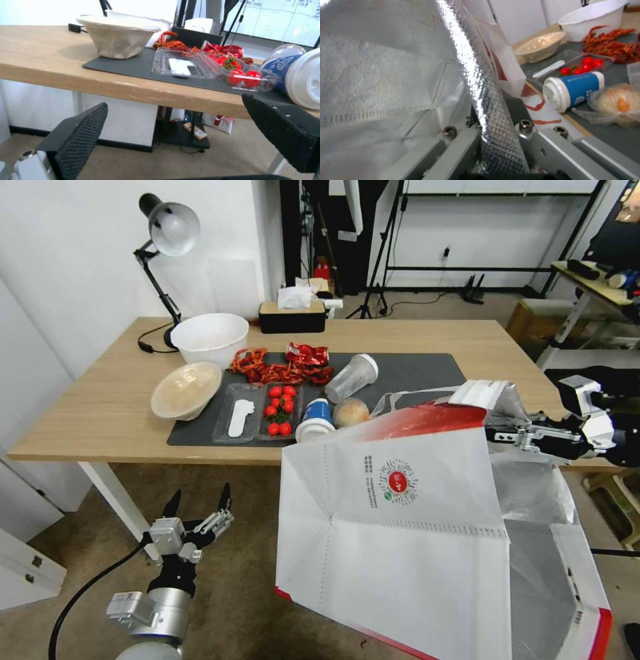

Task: Pick up the food delivery bag from the floor and place it on the table.

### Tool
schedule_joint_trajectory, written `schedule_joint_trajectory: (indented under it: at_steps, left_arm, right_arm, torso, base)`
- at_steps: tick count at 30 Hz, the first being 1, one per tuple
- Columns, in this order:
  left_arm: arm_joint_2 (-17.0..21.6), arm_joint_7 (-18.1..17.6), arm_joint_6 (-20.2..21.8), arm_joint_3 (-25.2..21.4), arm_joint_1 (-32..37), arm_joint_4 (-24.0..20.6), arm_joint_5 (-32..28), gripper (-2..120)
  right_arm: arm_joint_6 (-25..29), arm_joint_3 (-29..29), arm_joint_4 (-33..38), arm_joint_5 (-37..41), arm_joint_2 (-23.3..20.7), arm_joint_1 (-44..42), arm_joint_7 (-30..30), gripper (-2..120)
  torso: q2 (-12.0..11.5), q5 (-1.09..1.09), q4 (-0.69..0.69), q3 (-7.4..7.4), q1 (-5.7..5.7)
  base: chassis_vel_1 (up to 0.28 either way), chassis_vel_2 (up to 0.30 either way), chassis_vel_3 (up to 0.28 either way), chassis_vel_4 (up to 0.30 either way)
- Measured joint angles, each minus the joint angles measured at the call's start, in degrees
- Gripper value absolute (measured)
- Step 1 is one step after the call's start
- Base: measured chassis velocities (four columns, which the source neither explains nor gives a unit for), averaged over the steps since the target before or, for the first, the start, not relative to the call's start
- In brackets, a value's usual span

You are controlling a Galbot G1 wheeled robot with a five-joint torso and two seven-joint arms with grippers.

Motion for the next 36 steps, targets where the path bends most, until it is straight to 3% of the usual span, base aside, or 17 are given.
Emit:
schedule_joint_trajectory:
  at_steps: [10, 18, 27, 36]
  left_arm:
    - [0.2, -0.3, -0.2, -0.2, 0.1, -0.1, -0.1, 100]
    - [0.3, -0.5, -0.2, -0.2, -0.3, 0.5, -0.2, 100]
    - [0.6, -0.7, -0.2, -0.1, -0.4, 0.8, -0.3, 100]
    - [0.9, -0.8, -0.3, 0.0, -0.4, 1.0, -0.3, 100]
  right_arm:
    - [0.3, 0.8, 0.1, 4.0, 0.8, 0.0, 2.5, 0]
    - [1.6, 0.3, 0.8, 11.5, 1.9, 0.1, 7.6, 0]
    - [4.1, 0.3, 2.1, 19.4, 3.4, 0.0, 15.8, 0]
    - [8.8, 0.5, 4.7, 24.2, 4.4, 0.7, 28.7, 0]
  torso:
    - [0.0, 0.00, 0.00, -0.01, 0.00]
    - [0.0, 0.00, 0.00, -0.01, 0.00]
    - [0.0, 0.00, 0.00, -0.01, -0.01]
    - [0.0, 0.00, 0.00, -0.02, -0.01]
  base:
    - [0.000, 0.000, 0.000, 0.000]
    - [0.000, 0.000, 0.000, 0.000]
    - [0.000, 0.000, 0.000, 0.000]
    - [0.000, 0.000, 0.000, 0.000]
